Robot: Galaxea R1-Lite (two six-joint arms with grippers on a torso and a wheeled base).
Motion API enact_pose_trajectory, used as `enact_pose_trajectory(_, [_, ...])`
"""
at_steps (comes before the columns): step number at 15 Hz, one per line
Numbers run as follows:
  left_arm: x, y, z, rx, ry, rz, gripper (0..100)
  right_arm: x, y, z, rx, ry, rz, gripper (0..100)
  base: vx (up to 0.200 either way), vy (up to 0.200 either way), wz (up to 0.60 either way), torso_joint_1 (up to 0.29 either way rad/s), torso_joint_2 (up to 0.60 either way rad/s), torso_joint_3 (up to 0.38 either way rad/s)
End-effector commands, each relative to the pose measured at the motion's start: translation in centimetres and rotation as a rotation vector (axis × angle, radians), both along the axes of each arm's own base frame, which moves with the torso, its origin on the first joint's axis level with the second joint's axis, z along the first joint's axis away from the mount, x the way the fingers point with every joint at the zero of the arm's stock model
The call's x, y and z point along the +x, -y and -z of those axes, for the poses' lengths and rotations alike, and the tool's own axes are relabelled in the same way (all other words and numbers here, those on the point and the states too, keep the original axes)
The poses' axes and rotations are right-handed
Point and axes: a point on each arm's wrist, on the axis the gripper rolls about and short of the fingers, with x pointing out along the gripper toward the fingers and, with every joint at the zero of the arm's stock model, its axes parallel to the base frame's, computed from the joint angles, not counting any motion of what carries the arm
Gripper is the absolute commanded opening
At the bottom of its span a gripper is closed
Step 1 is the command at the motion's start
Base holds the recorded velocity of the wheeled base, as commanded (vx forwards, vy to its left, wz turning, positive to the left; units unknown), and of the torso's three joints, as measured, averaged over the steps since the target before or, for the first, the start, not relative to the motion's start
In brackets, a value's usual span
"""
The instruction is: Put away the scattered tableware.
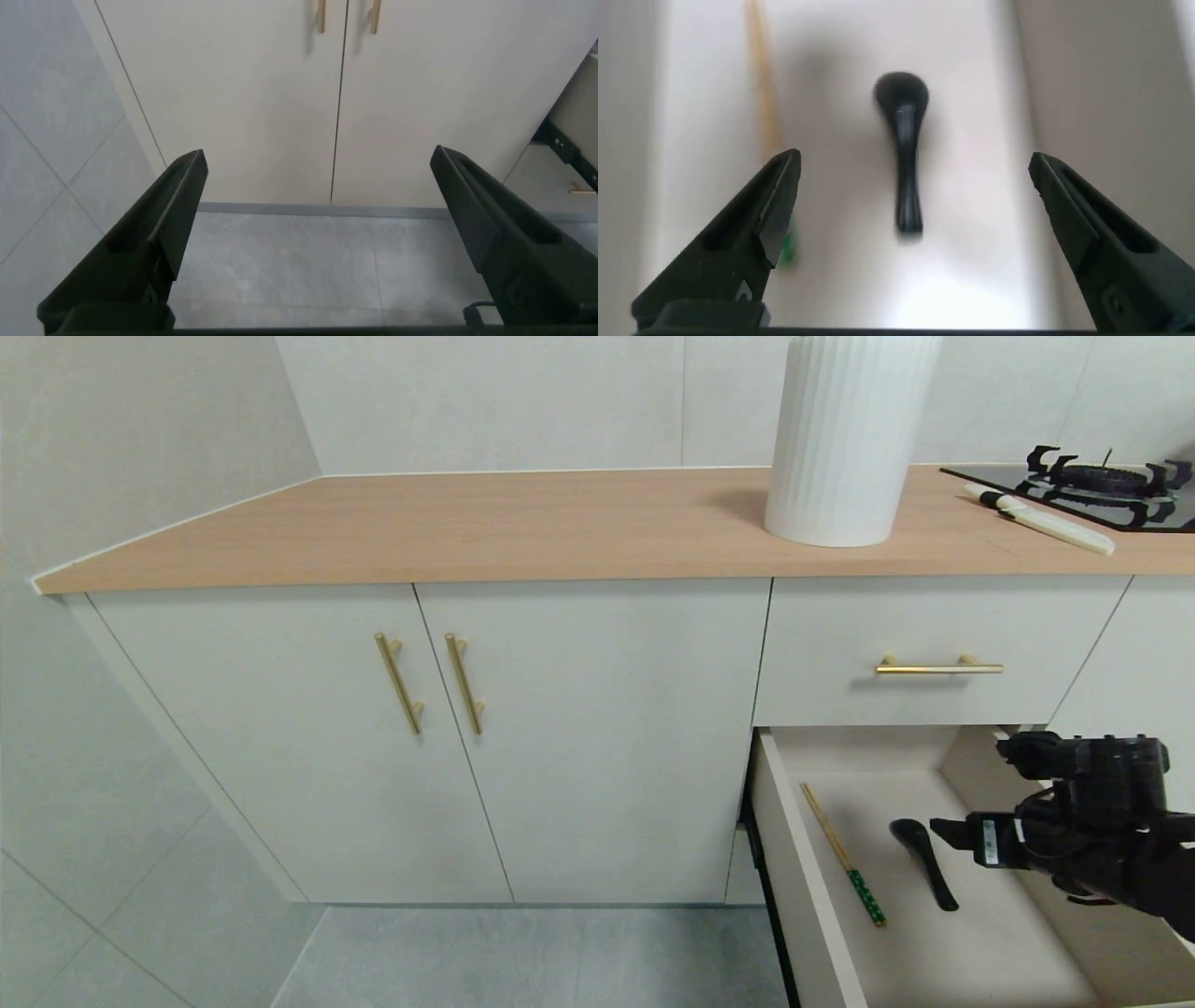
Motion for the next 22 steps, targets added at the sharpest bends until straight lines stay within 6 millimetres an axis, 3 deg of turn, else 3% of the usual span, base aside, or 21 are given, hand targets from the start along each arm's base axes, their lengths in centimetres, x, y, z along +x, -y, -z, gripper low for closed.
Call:
enact_pose_trajectory(1, [0.0, 0.0, 0.0, -0.001, 0.0, 0.0, 100, -4.3, -0.5, -6.6, 0.032, 0.08, -0.045, 100, 0.0, 0.0, 0.0, 0.0, 0.0, 0.0])
enact_pose_trajectory(3, [0.0, 0.0, 0.0, 0.009, -0.002, 0.002, 100, -7.3, -1.4, -8.2, 0.105, -0.009, -0.141, 100, 0.0, 0.0, 0.0, 0.0, 0.0, 0.0])
enact_pose_trajectory(6, [0.0, 0.0, 0.0, 0.002, 0.0, 0.002, 100, -8.6, -1.5, -9.5, 0.146, -0.128, -0.192, 100, 0.0, 0.0, 0.0, 0.0, 0.0, 0.0])
enact_pose_trajectory(11, [0.0, 0.0, 0.0, 0.002, 0.0, 0.002, 100, -8.8, -1.9, -9.5, 0.144, -0.176, -0.211, 100, -0.16, 0.0, 0.0, 0.004, 0.0, 0.003])
enact_pose_trajectory(16, [0.0, 0.0, 0.0, 0.002, 0.0, 0.002, 100, -9.6, -2.4, -9.3, 0.112, -0.421, -0.243, 100, -0.12, 0.0, 0.0, 0.0, 0.0, 0.002])
enact_pose_trajectory(22, [0.0, 0.0, 0.0, 0.002, 0.0, 0.002, 100, -8.0, -3.9, -6.1, 0.009, -0.72, -0.229, 100, 0.0, 0.0, 0.0, 0.0, 0.0, 0.0])
